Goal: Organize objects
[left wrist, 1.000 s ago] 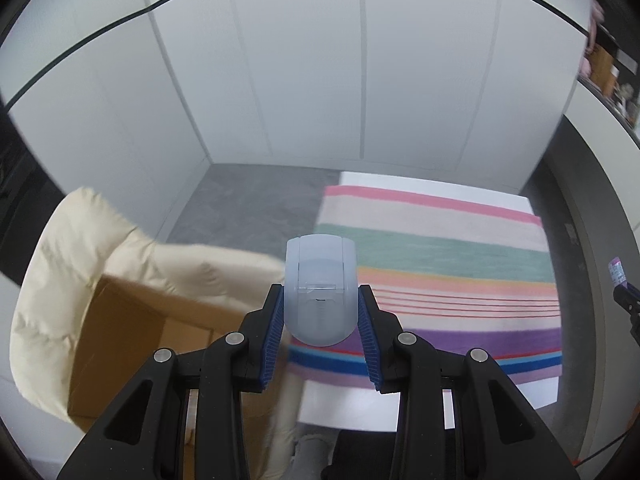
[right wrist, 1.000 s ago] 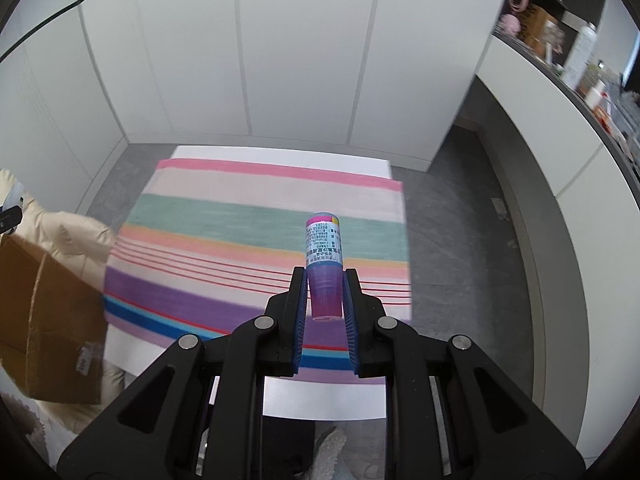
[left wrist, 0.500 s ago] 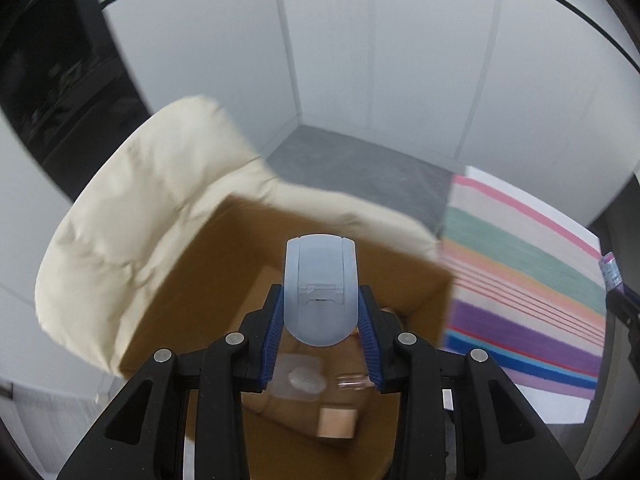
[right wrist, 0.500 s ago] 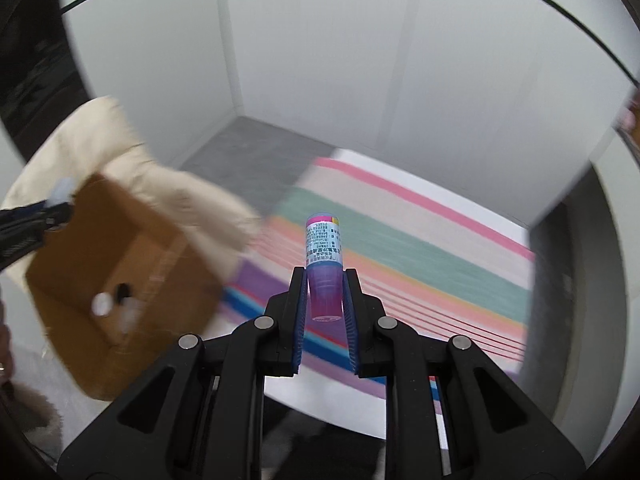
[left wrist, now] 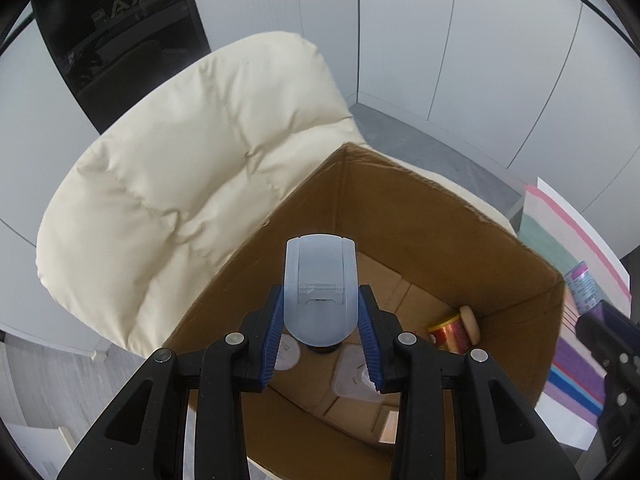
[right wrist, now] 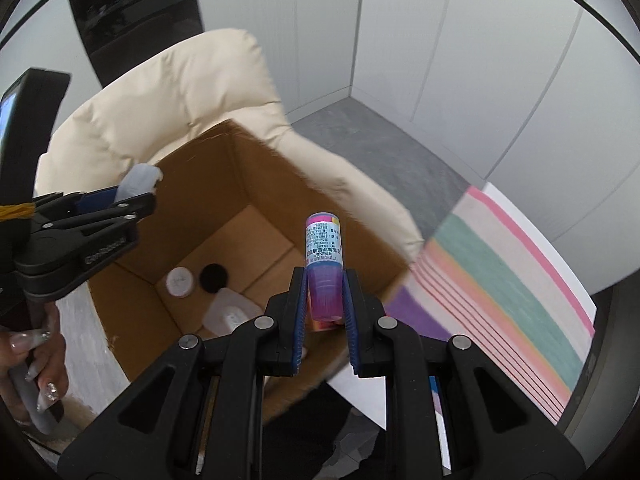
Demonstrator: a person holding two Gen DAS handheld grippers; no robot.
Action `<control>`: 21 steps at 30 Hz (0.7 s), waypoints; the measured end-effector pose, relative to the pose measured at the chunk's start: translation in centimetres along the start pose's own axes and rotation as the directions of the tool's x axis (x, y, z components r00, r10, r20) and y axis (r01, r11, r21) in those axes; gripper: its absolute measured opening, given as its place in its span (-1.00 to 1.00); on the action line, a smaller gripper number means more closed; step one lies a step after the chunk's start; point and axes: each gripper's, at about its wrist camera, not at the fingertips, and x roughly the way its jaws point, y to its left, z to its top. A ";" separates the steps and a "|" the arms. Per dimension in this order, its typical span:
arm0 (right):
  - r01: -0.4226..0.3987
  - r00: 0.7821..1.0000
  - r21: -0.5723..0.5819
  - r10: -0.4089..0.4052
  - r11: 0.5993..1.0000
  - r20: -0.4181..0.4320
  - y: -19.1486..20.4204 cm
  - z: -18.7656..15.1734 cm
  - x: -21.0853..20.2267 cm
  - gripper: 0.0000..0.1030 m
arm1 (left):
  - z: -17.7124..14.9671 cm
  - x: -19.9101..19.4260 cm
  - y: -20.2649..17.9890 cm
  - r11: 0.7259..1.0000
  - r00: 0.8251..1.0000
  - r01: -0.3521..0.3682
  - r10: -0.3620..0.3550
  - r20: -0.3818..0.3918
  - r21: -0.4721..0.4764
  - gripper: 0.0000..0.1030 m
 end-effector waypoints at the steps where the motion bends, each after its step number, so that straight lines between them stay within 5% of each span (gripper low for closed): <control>1: -0.003 1.000 -0.004 0.003 1.000 -0.004 0.6 0.2 0.4 -0.65 | 0.0 0.2 0.2 1.000 1.000 0.008 -0.008 -0.002 -0.011 -0.27; 4: -0.040 0.999 -0.022 0.040 0.999 0.001 1.8 0.3 1.3 -0.55 | -0.1 0.9 1.1 0.998 1.000 0.012 -0.014 -0.021 -0.055 0.52; 5: -0.045 0.999 -0.029 0.045 0.999 -0.001 2.0 0.2 1.4 0.07 | 0.0 1.2 1.3 0.998 0.999 0.006 -0.008 -0.037 -0.059 0.81; 6: -0.034 0.999 -0.033 0.034 0.999 -0.011 2.4 0.2 1.7 0.75 | 0.0 1.3 1.5 0.998 0.999 0.003 -0.006 -0.041 -0.061 0.86; 7: -0.024 1.000 -0.032 0.024 0.999 -0.010 2.4 0.2 1.7 0.96 | 0.1 1.3 1.6 0.998 0.999 -0.001 -0.002 -0.043 -0.063 0.86; 17: 0.009 1.000 0.042 -0.008 0.999 -0.018 2.0 -0.3 1.7 1.00 | 0.3 -0.1 1.5 0.999 0.998 0.025 -0.028 -0.063 -0.042 0.86; 21: 0.064 0.993 0.091 -0.055 0.994 -0.104 0.9 -0.7 0.6 1.00 | 0.7 -2.6 0.0 0.998 0.997 0.055 -0.053 -0.058 0.034 0.86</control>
